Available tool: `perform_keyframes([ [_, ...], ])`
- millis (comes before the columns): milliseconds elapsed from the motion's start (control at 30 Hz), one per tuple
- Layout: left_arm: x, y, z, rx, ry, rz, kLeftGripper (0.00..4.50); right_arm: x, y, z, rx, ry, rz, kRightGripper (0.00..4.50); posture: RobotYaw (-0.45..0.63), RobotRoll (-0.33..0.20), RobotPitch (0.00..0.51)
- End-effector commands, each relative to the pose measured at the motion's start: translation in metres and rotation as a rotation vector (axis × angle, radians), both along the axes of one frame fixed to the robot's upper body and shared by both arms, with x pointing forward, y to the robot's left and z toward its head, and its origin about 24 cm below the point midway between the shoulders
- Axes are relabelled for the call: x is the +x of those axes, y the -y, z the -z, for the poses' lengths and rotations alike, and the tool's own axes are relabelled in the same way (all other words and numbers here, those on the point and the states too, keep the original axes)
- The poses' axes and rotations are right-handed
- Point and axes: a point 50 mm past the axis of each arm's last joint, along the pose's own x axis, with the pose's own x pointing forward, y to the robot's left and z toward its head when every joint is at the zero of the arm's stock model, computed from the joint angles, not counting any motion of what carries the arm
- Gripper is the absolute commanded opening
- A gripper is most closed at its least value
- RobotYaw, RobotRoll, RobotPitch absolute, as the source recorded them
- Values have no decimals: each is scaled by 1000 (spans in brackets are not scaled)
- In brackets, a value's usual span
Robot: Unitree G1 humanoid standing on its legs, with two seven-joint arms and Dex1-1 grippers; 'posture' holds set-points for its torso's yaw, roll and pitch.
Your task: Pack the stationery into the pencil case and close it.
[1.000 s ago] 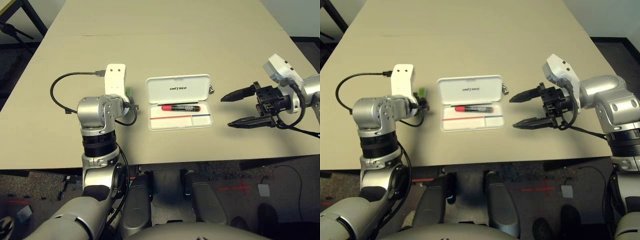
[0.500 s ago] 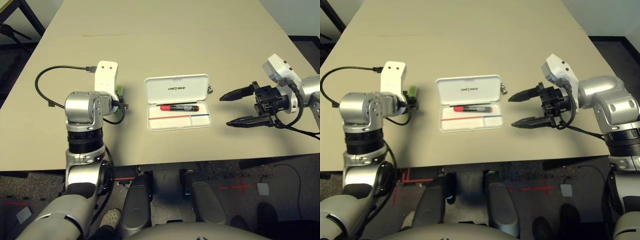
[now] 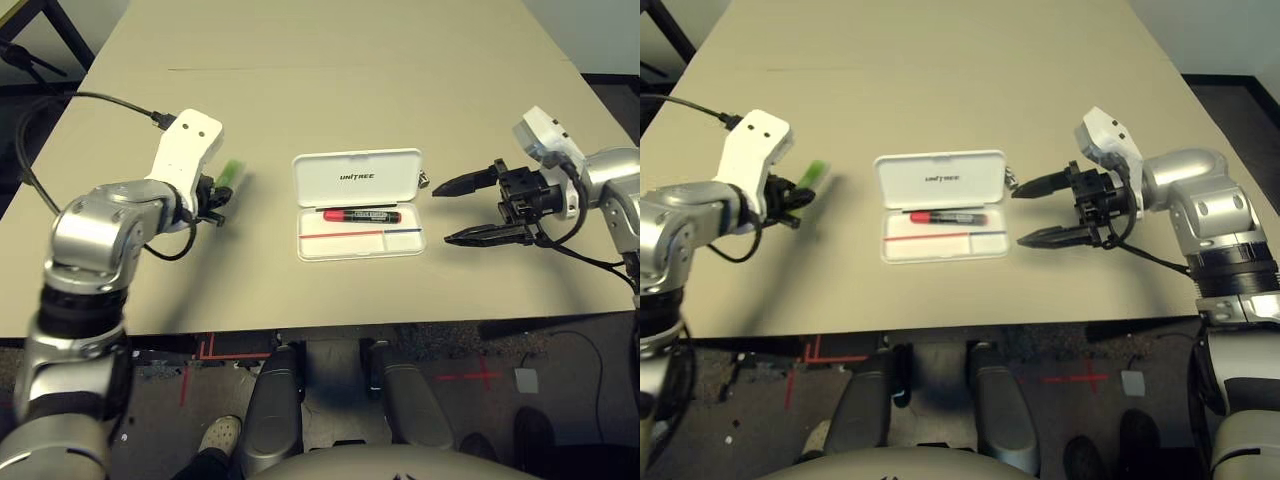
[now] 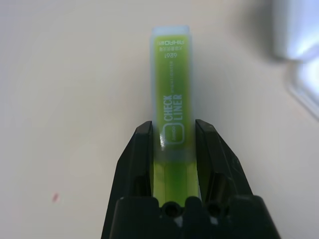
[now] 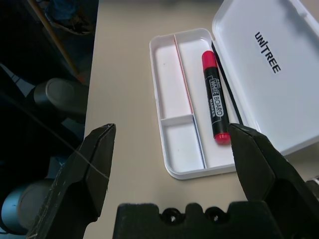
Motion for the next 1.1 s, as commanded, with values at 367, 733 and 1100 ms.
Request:
perform_keyframes([
  [367,-15,38,-13,33,-10,498,1082,-14,17,-7,33,27,-21,4500,28,0,202],
  [733,-9,64,-11,41,-25,701,1082,-35,35,-14,80,27,-3,4500,-54,0,195],
  [1100,3,96,14,64,-34,816,1082,-40,33,-12,93,40,9,4500,-103,0,190],
])
